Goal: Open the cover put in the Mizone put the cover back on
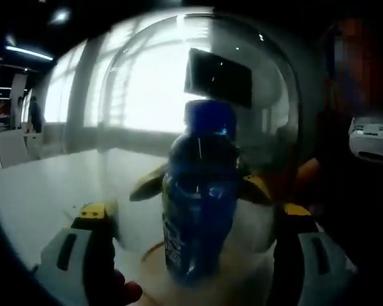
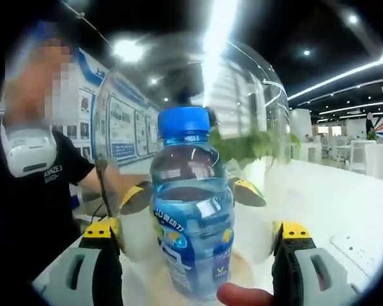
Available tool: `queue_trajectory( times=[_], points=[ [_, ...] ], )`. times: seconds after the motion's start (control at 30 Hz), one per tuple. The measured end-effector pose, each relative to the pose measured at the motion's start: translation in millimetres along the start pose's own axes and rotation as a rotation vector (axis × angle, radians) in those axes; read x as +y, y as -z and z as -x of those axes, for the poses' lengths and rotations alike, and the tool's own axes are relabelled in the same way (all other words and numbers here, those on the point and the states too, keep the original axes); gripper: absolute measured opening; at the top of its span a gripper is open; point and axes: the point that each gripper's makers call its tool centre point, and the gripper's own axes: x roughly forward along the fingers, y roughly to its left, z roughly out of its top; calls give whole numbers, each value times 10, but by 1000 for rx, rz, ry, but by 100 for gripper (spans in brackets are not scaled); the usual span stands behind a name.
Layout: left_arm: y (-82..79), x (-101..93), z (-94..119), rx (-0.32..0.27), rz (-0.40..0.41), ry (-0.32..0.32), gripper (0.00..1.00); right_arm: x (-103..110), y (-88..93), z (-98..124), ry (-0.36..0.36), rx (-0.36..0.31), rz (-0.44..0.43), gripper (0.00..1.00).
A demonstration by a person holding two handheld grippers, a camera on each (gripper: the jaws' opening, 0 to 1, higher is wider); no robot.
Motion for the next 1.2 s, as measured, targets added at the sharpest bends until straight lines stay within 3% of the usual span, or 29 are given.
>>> queue_trajectory(
  times=[0.07, 0.37, 0.47, 0.67, 0.9, 1.03, 1.2],
  points=[
    [29, -30, 12, 21, -20, 2, 87, 23, 0, -13, 9, -4, 17, 90],
    [11, -30, 35, -10, -16, -6, 87, 17, -26, -16, 11, -61, 18, 90],
    [-1, -15, 43, -50, -12, -7, 86, 7, -40, -11, 18, -102, 16, 90],
    [3, -17, 55, -44, -15, -15, 86, 11, -63, -2, 26, -139, 17, 90],
    [10, -14, 58, -29, -10, -46, 86, 18, -86, 46, 93, -119, 30, 90],
    [86, -4, 59, 33, -52, -79, 86, 12, -82, 25, 108, -89, 29, 90],
    [105, 6, 49, 55, -61, -89, 86, 3, -70, 41, 107, -88, 25, 90]
  ],
)
